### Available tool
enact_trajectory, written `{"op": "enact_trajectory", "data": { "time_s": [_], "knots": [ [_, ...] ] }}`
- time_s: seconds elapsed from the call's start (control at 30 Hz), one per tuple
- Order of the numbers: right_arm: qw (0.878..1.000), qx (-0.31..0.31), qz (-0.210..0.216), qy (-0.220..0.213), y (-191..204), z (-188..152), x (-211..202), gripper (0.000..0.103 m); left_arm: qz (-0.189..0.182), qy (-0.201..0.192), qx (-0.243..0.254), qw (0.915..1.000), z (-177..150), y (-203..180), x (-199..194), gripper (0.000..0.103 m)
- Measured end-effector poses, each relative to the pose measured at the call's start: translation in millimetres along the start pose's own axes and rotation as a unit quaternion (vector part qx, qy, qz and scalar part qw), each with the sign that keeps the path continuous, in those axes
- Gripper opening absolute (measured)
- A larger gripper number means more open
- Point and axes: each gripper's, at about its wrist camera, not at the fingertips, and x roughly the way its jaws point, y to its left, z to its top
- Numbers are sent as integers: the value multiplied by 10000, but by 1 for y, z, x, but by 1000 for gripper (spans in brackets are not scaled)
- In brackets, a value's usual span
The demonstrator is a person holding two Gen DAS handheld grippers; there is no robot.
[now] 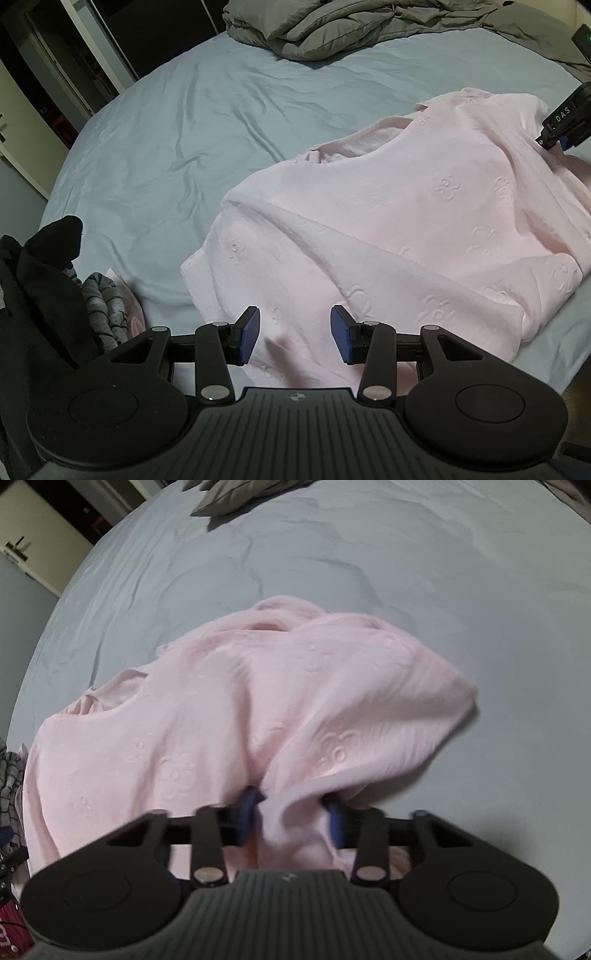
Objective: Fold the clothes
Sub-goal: 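Pinch the garment edge with the right gripper and fold it over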
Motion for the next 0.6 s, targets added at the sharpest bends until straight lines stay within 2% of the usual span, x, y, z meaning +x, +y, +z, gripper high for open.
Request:
{"op": "enact_trajectory", "data": {
  "time_s": [0.13,0.23,0.6],
  "knots": [
    [9999,-70,62,-105,6,-3,-14,19,46,1,-86,10000,-4,5,-2,40],
    [9996,-78,188,-184,16,-3,-25,18,97,51,-184,9998,-7,11,-1,40],
    [9904,-208,1270,-497,79,5,-70,16,164,86,-612,9980,-17,30,-5,40]
  ]
}}
